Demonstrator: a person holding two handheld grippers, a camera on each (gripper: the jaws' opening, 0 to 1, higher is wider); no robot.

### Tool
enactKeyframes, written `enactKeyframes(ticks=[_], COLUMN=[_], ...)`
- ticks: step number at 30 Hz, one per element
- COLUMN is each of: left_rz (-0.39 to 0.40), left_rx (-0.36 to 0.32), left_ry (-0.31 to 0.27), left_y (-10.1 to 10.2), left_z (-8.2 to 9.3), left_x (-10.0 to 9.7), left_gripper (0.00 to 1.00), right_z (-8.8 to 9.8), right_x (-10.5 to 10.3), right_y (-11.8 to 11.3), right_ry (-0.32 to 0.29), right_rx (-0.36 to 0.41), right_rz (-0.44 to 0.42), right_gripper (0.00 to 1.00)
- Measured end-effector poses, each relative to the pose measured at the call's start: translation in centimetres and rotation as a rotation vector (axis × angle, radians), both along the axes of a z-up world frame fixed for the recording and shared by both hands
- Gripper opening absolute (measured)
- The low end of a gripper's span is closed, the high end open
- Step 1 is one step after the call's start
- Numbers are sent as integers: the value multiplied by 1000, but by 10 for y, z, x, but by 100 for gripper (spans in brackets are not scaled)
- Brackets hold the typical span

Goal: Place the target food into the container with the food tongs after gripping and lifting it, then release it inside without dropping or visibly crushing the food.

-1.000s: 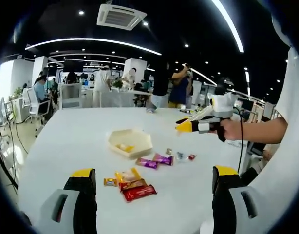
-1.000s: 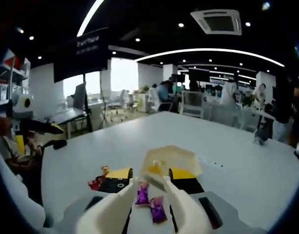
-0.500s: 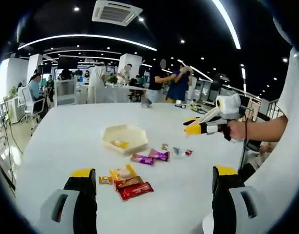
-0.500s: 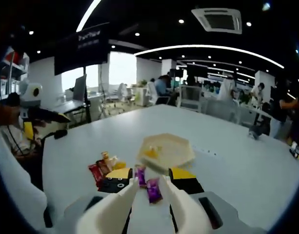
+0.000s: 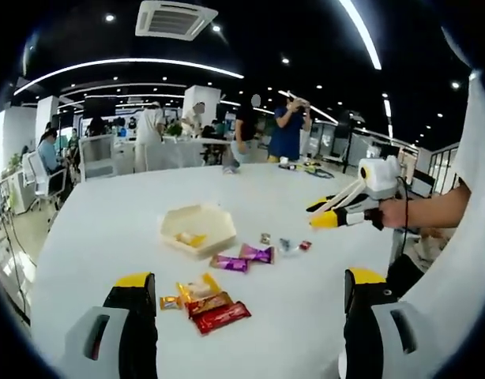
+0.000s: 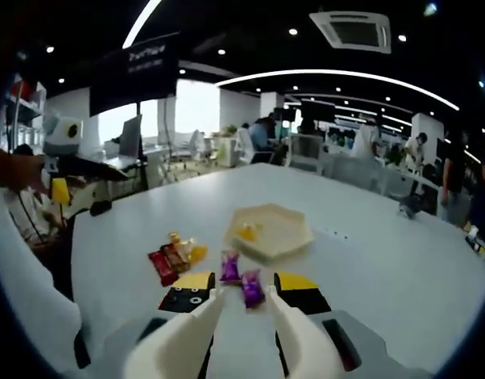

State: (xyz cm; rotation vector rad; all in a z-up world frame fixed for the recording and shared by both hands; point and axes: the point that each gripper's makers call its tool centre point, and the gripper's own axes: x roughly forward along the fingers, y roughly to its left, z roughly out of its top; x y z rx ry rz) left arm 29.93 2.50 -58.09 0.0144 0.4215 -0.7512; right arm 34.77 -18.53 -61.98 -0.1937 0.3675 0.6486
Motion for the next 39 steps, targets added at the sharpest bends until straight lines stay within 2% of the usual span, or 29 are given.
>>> enactKeyframes(ticks=[8, 10, 13, 17, 18, 24, 28, 39], left_rz=[23, 20, 39, 41, 33, 44, 40, 42], left_rx=[-7, -8, -2, -24, -15, -18, -12, -6], left_ry=[30, 9, 17, 19, 20, 23, 34, 48], left_y=[8, 10, 14, 14, 13, 14, 11, 8], left_z=[-7, -4, -7, -6, -7, -8, -12, -12], left_x=[1, 1, 3, 3, 2, 3, 0, -4], left_gripper=[100, 100, 99, 99, 99, 99, 99, 99], right_z=[-5, -6, -18, -15, -17, -23, -27, -46], right_x=[-9, -13, -14, -17, -17, -12, -11, 9], right_y=[-20, -22, -29, -34, -38, -63, -68, -90], right_ry=[15, 14, 30, 30, 25, 42, 50, 89], right_rx=[3, 19, -12, 2, -24, -41, -45, -71], right_rz=[-56, -66, -76, -89, -92, -137, -159, -228], right_gripper=[29, 29, 29, 29, 29, 29, 29, 29])
